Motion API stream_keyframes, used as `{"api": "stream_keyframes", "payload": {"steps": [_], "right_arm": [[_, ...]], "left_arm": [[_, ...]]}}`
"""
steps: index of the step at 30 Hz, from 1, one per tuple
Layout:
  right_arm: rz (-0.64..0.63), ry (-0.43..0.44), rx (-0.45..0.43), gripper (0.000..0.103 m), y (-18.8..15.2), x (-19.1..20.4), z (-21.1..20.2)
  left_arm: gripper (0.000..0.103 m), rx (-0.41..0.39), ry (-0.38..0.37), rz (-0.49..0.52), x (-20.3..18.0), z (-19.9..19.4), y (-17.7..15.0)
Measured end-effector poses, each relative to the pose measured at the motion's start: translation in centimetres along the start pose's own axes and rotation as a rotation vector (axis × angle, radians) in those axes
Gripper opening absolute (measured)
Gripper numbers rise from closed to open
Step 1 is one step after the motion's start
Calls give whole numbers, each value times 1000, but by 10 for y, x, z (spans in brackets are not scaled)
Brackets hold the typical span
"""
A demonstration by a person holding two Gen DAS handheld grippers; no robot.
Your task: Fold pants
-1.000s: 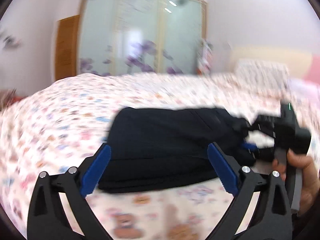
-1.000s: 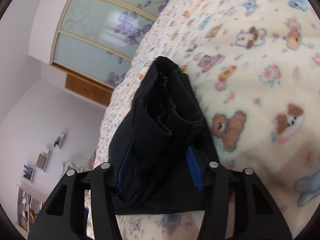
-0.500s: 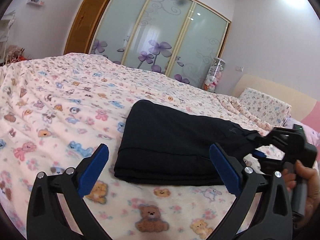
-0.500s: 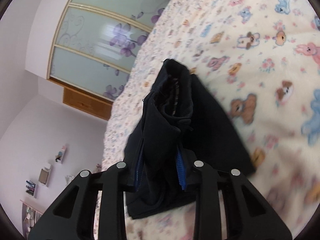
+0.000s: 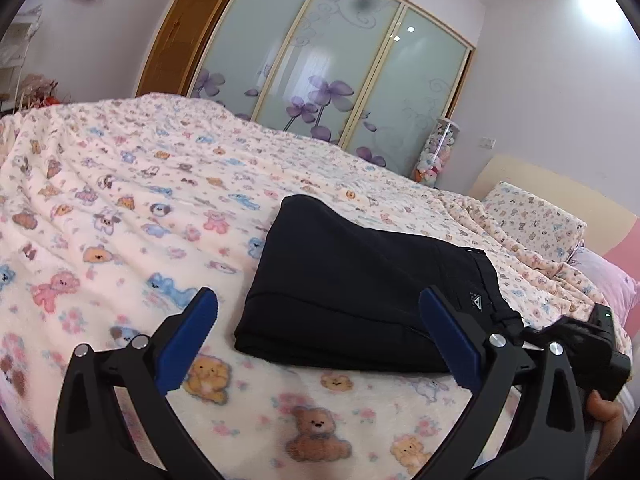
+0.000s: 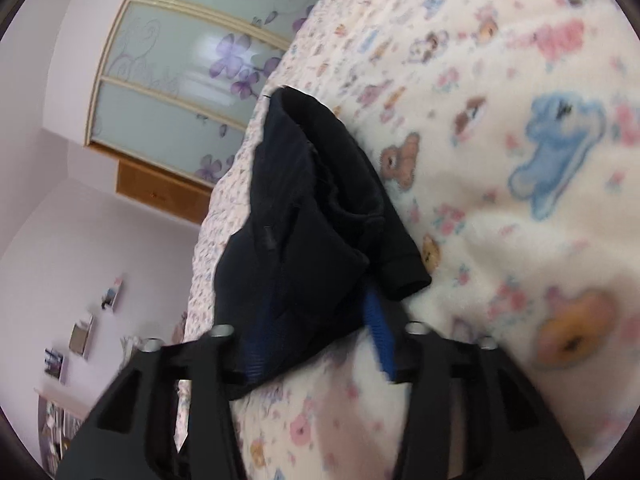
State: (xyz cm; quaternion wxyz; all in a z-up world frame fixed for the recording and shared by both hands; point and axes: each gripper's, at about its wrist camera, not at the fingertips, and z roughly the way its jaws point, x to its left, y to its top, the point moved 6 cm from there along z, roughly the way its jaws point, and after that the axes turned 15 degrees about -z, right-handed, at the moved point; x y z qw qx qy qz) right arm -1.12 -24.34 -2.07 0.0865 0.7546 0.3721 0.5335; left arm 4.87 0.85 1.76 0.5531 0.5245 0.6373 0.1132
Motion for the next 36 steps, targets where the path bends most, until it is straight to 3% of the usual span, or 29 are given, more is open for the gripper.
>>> {"api": "stream_keyframes", "payload": {"steps": [4, 6, 9, 14, 16, 19, 21, 22, 24, 28, 33, 36], "right_arm": [[-97, -16, -120, 68, 23, 8, -42], [-176, 26, -141, 74, 43, 24, -45], [-213, 162, -68, 85, 69, 56, -17], [-227, 167, 67, 86, 93, 74, 42], [-183, 174, 129, 86, 95, 73, 68], [-165, 42, 187, 84, 94, 49, 93], [-117, 9, 192, 78, 92, 28, 108], [-110, 10, 181, 78, 93, 24, 109], [-120, 21, 163, 78, 91, 23, 109], [-172, 36, 175, 79, 89, 31, 101], [-190, 207, 118, 86, 87, 50, 48], [-245, 269, 119, 89, 71, 59, 19]], "left_arm": [[101, -33, -15, 5, -5, -10, 21], [101, -24, -39, -15, -10, -5, 33], [101, 58, -56, -8, -25, 21, 43], [101, 219, -55, -67, -39, 79, 43], [101, 281, -18, -102, -32, 101, 35], [101, 358, 134, -124, -3, 128, 19], [101, 359, 222, -120, 16, 131, 8], [101, 389, 201, -163, 26, 133, 1], [101, 373, 159, -199, 32, 129, 2], [101, 362, 151, -180, 28, 126, 1], [101, 163, -27, -289, 28, 79, 34], [101, 135, -146, -252, 8, 68, 43]]}}
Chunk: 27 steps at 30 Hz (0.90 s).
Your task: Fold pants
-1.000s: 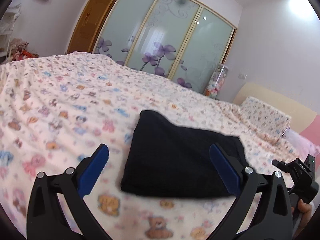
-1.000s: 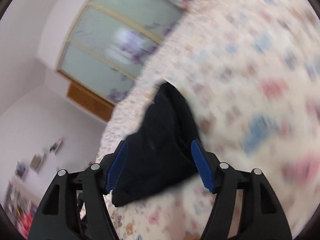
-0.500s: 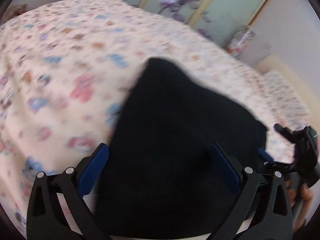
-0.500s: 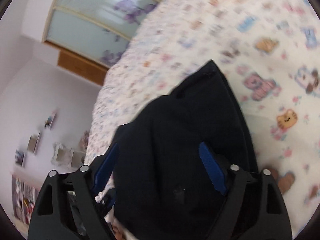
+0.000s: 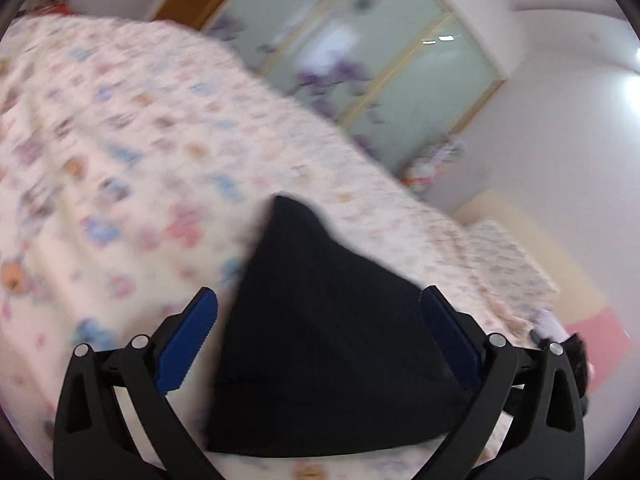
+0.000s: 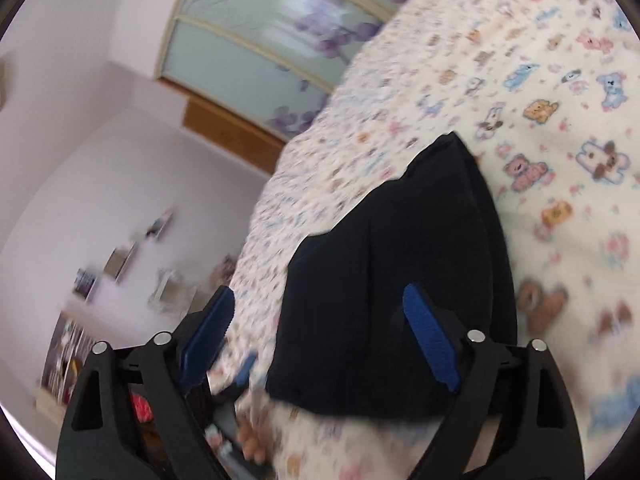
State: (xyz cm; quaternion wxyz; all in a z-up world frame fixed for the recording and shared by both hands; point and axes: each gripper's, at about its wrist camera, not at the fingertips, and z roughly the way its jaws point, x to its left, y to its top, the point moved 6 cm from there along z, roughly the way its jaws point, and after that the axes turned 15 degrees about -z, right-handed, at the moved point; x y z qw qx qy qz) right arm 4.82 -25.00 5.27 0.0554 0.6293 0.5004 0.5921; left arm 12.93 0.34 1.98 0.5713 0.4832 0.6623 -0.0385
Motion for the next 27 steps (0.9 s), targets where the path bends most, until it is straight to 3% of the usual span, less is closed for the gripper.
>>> {"api": "stream_keyframes", "payload": {"steps": [3, 5, 6, 8, 11, 13, 16, 18, 22, 27], "right_arm": [[-17, 31, 36, 89, -20, 10, -6], [-32, 3, 65, 90, -34, 6, -5], [-25, -6, 68, 90, -37, 4, 0], [37, 29, 58, 90, -47, -11, 6], [81, 92, 18, 90, -51, -18, 3], [69, 82, 25, 90, -47, -13, 0], [-46, 69, -6, 91, -33, 13, -10], [-116, 39, -13, 98, -27, 26, -10], [-157, -67, 81, 99, -43, 9, 15], [-240, -74, 36, 99, -52, 11, 12]], "left_arm": [[101, 105, -81, 51, -21, 12, -17], [101, 168, -19, 119, -25, 30, -34], [101, 206, 65, 158, -20, 43, -44], [101, 252, 143, 198, -12, 57, -53], [101, 245, 159, 213, -11, 59, -56], [101, 239, 142, 206, -12, 55, -54], [101, 181, 70, 158, -11, 38, -45], [101, 163, 76, 139, -10, 37, -41], [101, 186, 209, 238, -12, 52, -52], [101, 195, 415, 460, -18, 66, -73]]}}
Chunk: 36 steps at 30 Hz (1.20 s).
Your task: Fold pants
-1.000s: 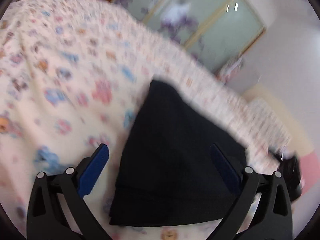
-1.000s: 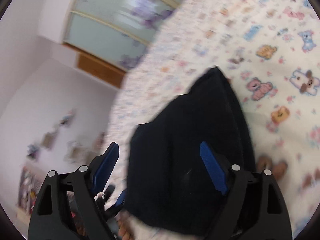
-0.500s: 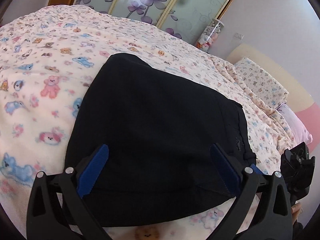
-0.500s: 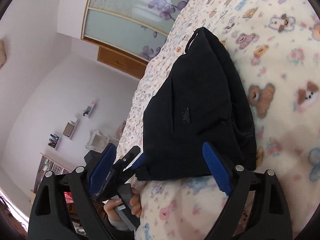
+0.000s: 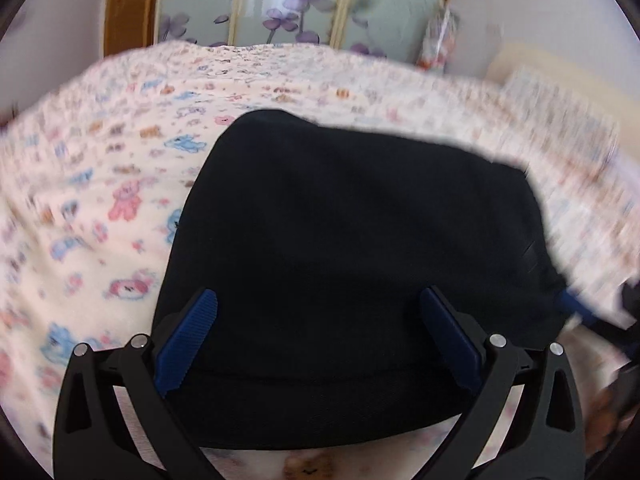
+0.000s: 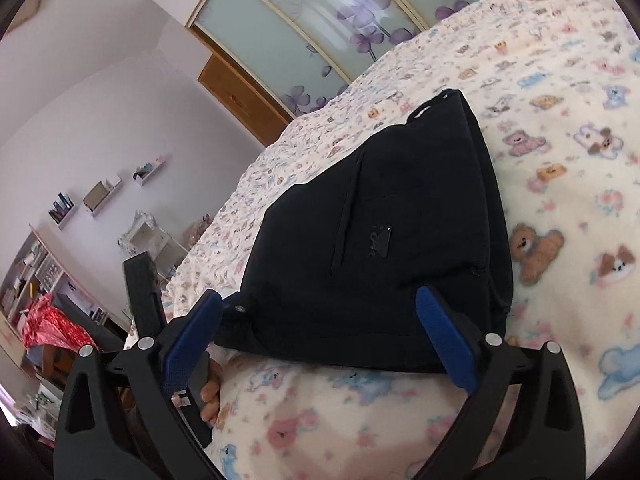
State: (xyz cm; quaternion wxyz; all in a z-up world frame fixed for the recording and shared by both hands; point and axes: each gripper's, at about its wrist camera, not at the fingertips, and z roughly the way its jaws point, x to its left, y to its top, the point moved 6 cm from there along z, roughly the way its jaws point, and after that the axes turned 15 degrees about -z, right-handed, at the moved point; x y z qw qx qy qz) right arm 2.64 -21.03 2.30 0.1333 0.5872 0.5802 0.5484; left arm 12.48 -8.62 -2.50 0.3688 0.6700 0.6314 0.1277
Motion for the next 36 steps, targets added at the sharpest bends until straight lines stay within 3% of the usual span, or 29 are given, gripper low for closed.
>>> {"api": "stream_keyframes", "payload": {"steps": [4, 7, 11, 16, 20, 23, 26, 30, 33, 36], "right_arm": [[63, -2, -44, 99, 13, -4, -18], [28, -76, -59, 99, 23, -9, -30], [36, -113, -29, 99, 35, -24, -33], [71, -136, 30, 99, 54, -59, -20], [78, -169, 108, 99, 57, -81, 4], [103, -185, 171, 99, 54, -97, 23], [144, -131, 224, 94, 43, -102, 38], [90, -101, 280, 93, 34, -95, 47], [128, -118, 270, 90, 33, -104, 47], [138, -74, 260, 88, 32, -105, 49]], "left_arm": [[101, -51, 6, -4, 5, -11, 1], [101, -70, 2, -61, 16, -17, 6], [101, -100, 16, -123, 30, -23, 17], [101, -127, 116, -96, 38, -25, 28], [101, -134, 152, -81, 43, -24, 31], [101, -116, 147, -77, 45, -20, 29], [101, -96, 130, -92, 48, -17, 28], [101, -77, 90, -139, 55, -16, 30], [101, -53, 34, -184, 61, -17, 33], [101, -29, -21, -211, 64, -21, 37]]}}
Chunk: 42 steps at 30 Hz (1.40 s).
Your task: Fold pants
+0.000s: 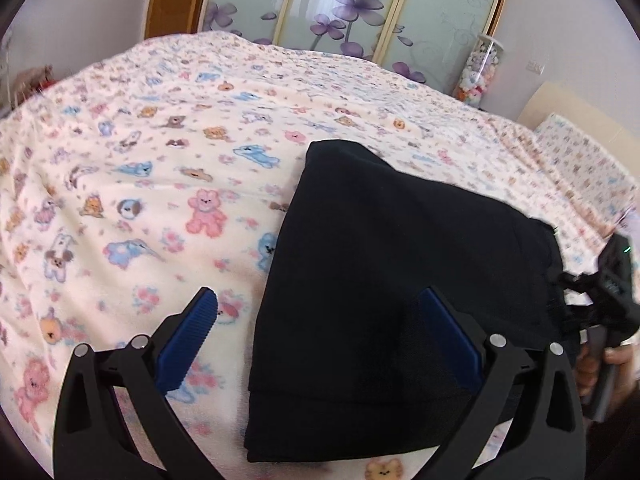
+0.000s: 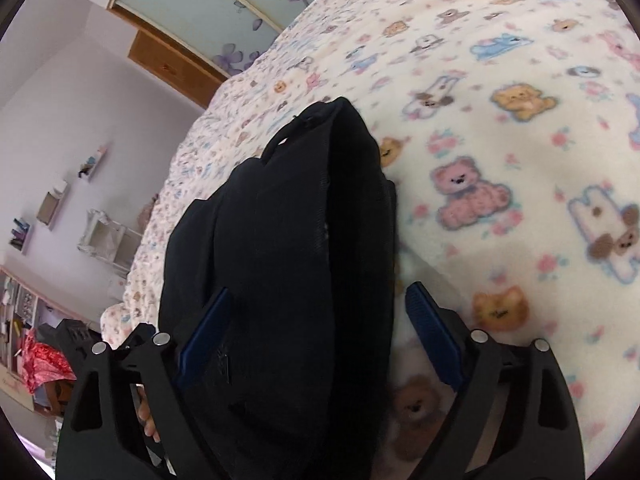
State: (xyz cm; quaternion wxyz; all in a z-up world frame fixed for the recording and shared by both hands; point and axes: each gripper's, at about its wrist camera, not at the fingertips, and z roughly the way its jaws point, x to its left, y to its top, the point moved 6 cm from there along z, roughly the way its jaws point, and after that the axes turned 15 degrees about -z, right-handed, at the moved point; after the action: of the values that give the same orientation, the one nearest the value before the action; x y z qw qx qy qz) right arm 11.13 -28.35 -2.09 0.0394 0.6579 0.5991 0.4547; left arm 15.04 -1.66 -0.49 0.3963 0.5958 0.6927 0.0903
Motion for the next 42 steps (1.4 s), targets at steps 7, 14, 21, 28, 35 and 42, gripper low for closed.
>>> {"api": "stream_keyframes", "payload": {"steps": [7, 14, 21, 28, 35, 42], "right_arm": [[9, 183, -74, 84, -2, -3, -11], [-40, 179, -79, 75, -4, -2, -7], [11, 254, -117, 67, -6, -12, -11], [26, 258, -103, 64, -9, -19, -16], [25, 280, -109, 65, -8, -19, -15], [31, 278, -95, 59, -6, -23, -12]], "left_arm": [[101, 146, -138, -82, 13, 3, 25], [101, 428, -227, -145, 13, 40, 46], [101, 588, -339, -191, -1, 63, 44], [95, 643, -329, -299, 18, 83, 42], [94, 655, -385, -272, -8, 85, 38], [69, 608, -338, -207, -19, 87, 36]]}}
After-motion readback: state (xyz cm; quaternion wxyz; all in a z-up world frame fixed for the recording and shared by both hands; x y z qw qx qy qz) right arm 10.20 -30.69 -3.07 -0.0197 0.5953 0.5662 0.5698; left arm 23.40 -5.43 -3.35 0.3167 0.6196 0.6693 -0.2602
